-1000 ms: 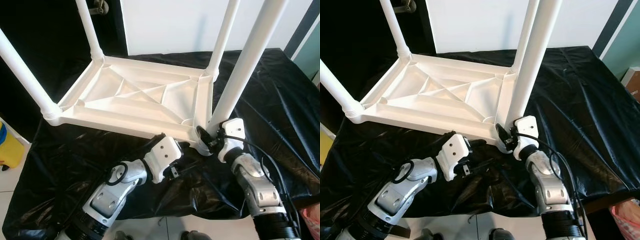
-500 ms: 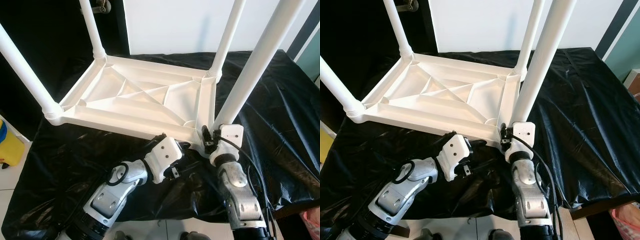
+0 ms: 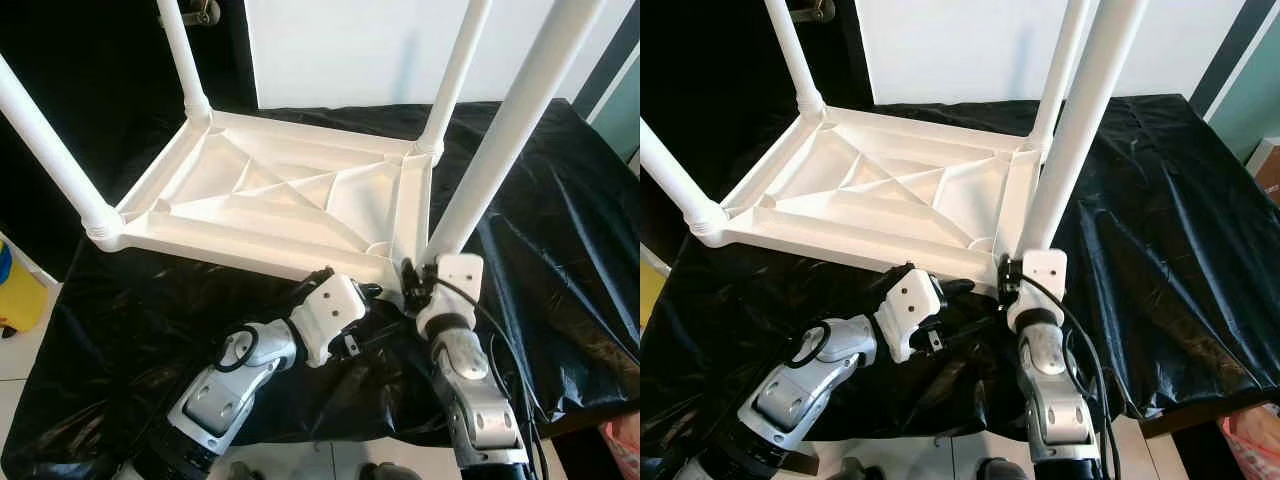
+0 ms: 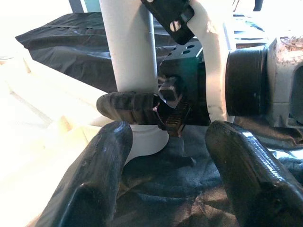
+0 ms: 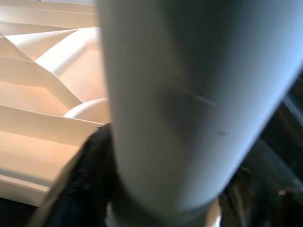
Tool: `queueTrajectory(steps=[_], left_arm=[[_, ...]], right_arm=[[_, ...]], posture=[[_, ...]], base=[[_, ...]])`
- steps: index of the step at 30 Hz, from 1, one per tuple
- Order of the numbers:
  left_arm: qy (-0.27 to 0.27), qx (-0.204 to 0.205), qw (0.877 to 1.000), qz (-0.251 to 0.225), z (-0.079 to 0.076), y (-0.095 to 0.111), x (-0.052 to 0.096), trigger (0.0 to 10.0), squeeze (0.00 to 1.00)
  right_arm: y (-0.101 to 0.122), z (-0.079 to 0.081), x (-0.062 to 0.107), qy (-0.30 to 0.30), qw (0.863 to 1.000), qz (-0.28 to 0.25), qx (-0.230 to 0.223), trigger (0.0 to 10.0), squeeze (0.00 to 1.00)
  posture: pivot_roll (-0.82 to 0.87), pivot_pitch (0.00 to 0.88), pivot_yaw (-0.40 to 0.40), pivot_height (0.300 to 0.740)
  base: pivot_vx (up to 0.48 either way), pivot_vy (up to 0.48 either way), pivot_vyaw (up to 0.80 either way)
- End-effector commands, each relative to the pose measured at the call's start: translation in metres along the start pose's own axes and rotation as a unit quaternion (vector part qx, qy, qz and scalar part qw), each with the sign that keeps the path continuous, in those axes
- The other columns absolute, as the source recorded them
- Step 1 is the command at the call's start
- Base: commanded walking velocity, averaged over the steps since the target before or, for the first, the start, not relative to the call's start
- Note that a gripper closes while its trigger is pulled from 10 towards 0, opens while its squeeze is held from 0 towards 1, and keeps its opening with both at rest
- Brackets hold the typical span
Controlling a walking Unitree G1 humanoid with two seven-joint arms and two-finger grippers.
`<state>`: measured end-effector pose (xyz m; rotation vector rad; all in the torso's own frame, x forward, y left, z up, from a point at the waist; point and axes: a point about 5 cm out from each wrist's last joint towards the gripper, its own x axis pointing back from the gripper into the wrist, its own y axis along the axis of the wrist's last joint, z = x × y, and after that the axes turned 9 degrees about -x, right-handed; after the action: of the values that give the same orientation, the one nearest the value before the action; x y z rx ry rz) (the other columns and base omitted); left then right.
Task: Building children table
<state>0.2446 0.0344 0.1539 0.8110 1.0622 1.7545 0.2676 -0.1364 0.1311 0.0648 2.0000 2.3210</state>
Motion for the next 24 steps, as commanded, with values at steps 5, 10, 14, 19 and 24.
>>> queueTrajectory(steps=[5, 10, 14, 19, 24], left_arm=[[-0.014, 0.003, 1.000, 0.004, -0.005, -0.003, 0.001, 10.0, 0.00], [-0.012, 0.003, 1.000, 0.005, -0.005, -0.004, 0.002, 10.0, 0.00], [-0.012, 0.003, 1.000, 0.005, -0.004, -0.004, 0.003, 10.0, 0.00], [-0.013, 0.002, 1.000, 0.007, -0.003, -0.004, 0.003, 10.0, 0.00], [-0.014, 0.001, 1.000, 0.007, -0.001, -0.004, 0.003, 10.0, 0.00]], right_arm=[[0.005, -0.007, 0.004, 0.013, 1.000, -0.020, -0.004, 10.0, 1.00], [0.010, -0.017, 0.004, 0.065, 0.997, -0.029, -0.010, 10.0, 1.00], [0.012, -0.022, 0.002, 0.089, 0.996, -0.027, -0.010, 10.0, 0.00], [0.016, -0.033, -0.006, 0.201, 0.980, -0.006, 0.008, 10.0, 0.00], [0.019, -0.033, -0.014, 0.282, 0.959, 0.017, 0.028, 10.0, 0.00]], posture=[[-0.13, 0.101, -0.014, 0.740], [-0.13, 0.101, -0.010, 0.740], [-0.13, 0.102, -0.008, 0.740], [-0.13, 0.104, 0.003, 0.740], [-0.14, 0.105, 0.011, 0.740]], base=[[0.000, 0.000, 0.00], [0.000, 0.000, 0.00], [0.000, 0.000, 0.00], [0.000, 0.000, 0.00], [0.000, 0.000, 0.00]])
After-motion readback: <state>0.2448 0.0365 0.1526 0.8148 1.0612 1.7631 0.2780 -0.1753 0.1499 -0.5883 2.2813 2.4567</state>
